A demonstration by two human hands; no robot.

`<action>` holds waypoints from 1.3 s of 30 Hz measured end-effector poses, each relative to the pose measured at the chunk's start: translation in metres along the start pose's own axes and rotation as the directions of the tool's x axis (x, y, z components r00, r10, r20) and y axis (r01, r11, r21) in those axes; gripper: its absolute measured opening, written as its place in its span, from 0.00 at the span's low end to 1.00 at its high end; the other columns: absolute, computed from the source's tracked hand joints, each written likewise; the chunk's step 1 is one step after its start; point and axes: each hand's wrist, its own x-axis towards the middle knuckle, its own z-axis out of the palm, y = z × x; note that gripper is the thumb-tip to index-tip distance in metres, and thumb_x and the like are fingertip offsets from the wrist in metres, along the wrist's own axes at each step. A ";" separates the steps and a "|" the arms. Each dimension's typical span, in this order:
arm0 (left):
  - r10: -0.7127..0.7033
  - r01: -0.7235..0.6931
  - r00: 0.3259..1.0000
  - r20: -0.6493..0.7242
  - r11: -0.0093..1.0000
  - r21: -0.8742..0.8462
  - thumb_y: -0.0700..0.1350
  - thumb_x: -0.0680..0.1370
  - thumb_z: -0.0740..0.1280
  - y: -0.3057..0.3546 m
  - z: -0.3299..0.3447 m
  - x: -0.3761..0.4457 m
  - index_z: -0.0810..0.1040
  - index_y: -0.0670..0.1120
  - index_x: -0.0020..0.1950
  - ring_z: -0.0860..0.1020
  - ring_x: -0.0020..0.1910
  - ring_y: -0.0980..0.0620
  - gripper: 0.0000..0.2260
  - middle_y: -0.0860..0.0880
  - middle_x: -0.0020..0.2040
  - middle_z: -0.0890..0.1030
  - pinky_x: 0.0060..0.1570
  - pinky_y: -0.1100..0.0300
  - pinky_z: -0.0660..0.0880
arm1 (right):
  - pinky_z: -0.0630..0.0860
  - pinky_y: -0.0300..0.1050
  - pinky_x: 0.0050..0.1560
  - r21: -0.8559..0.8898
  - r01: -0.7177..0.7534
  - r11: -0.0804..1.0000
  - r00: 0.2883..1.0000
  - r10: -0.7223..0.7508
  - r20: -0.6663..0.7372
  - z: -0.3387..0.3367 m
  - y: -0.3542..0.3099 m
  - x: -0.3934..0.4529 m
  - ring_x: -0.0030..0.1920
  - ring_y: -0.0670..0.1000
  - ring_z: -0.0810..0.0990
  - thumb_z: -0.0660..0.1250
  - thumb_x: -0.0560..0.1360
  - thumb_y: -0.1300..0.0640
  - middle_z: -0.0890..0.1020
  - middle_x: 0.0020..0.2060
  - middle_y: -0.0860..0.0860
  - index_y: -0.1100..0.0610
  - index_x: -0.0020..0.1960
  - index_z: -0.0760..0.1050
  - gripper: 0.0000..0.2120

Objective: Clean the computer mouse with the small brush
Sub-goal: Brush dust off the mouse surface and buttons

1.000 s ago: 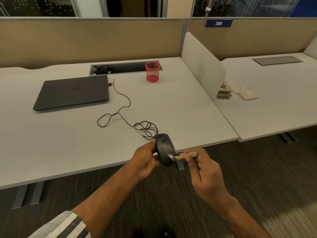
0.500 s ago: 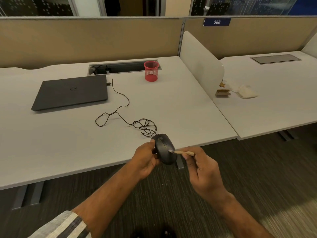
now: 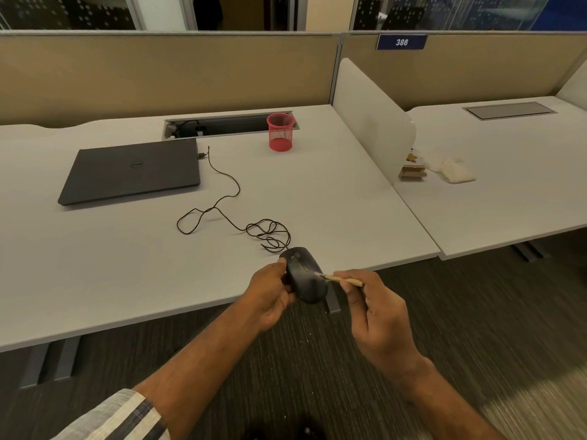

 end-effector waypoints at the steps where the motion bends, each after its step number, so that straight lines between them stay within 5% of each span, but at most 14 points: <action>1: 0.003 -0.003 1.000 0.004 1.000 0.003 0.43 0.87 0.57 0.000 0.001 0.000 0.69 0.39 0.71 0.82 0.58 0.38 0.15 0.35 0.61 0.80 0.38 0.47 0.86 | 0.73 0.35 0.32 -0.011 0.002 1.000 1.000 -0.001 0.009 0.002 -0.001 0.000 0.32 0.39 0.73 0.61 0.81 0.56 0.80 0.38 0.49 0.55 0.59 0.72 0.08; 8: 0.023 -0.023 0.999 -0.029 1.000 0.001 0.44 0.87 0.57 -0.002 0.001 0.001 0.70 0.37 0.71 0.81 0.56 0.37 0.16 0.35 0.58 0.80 0.33 0.50 0.85 | 0.68 0.26 0.42 0.028 0.009 1.000 0.986 -0.014 0.167 0.009 -0.016 -0.008 0.39 0.32 0.71 0.57 0.83 0.50 0.81 0.42 0.45 0.53 0.59 0.73 0.10; 12: 0.025 -0.025 0.999 -0.021 1.000 0.003 0.44 0.87 0.57 -0.001 -0.001 0.001 0.70 0.37 0.71 0.81 0.57 0.37 0.15 0.36 0.59 0.80 0.34 0.48 0.86 | 0.66 0.24 0.40 0.052 0.004 0.999 0.994 -0.009 0.106 0.006 -0.013 -0.004 0.38 0.30 0.72 0.59 0.82 0.53 0.77 0.42 0.41 0.55 0.57 0.74 0.09; 18: 0.001 -0.001 1.000 0.006 0.999 0.035 0.44 0.87 0.57 -0.003 0.001 -0.003 0.67 0.38 0.75 0.80 0.62 0.36 0.18 0.35 0.66 0.78 0.44 0.44 0.86 | 0.75 0.33 0.34 0.005 -0.024 1.000 1.000 0.024 0.005 0.002 -0.004 0.007 0.35 0.41 0.77 0.60 0.81 0.55 0.81 0.40 0.49 0.55 0.58 0.72 0.08; 26: 0.030 -0.030 1.000 0.007 0.998 0.049 0.44 0.87 0.56 -0.006 0.006 -0.007 0.71 0.39 0.67 0.80 0.62 0.35 0.13 0.34 0.62 0.80 0.40 0.47 0.85 | 0.71 0.33 0.34 0.042 -0.026 0.999 0.980 0.017 0.200 0.010 -0.016 -0.010 0.33 0.40 0.73 0.59 0.82 0.53 0.81 0.39 0.48 0.54 0.58 0.73 0.08; 31: -0.001 0.000 1.000 0.023 0.998 0.059 0.44 0.87 0.56 -0.004 0.004 -0.010 0.73 0.42 0.60 0.82 0.58 0.38 0.09 0.36 0.59 0.81 0.38 0.48 0.86 | 0.77 0.37 0.34 0.050 -0.030 0.998 0.999 0.028 0.035 0.000 -0.007 0.000 0.35 0.43 0.79 0.58 0.82 0.52 0.82 0.41 0.50 0.55 0.57 0.73 0.09; 36: -0.006 0.000 0.998 0.061 0.994 0.106 0.45 0.87 0.56 -0.009 0.004 -0.012 0.71 0.40 0.69 0.82 0.61 0.38 0.14 0.34 0.64 0.80 0.50 0.44 0.83 | 0.77 0.38 0.33 0.012 -0.047 0.999 0.999 0.046 0.027 0.001 -0.005 0.004 0.34 0.44 0.78 0.60 0.81 0.55 0.81 0.40 0.50 0.54 0.57 0.72 0.07; 39: 0.002 -0.009 0.998 0.065 0.995 0.101 0.45 0.87 0.56 -0.010 0.006 -0.014 0.70 0.38 0.71 0.84 0.56 0.40 0.16 0.33 0.64 0.80 0.43 0.49 0.84 | 0.76 0.33 0.37 0.038 -0.032 0.999 0.993 0.027 0.111 0.004 -0.010 -0.003 0.38 0.40 0.78 0.60 0.81 0.53 0.82 0.42 0.48 0.53 0.57 0.72 0.07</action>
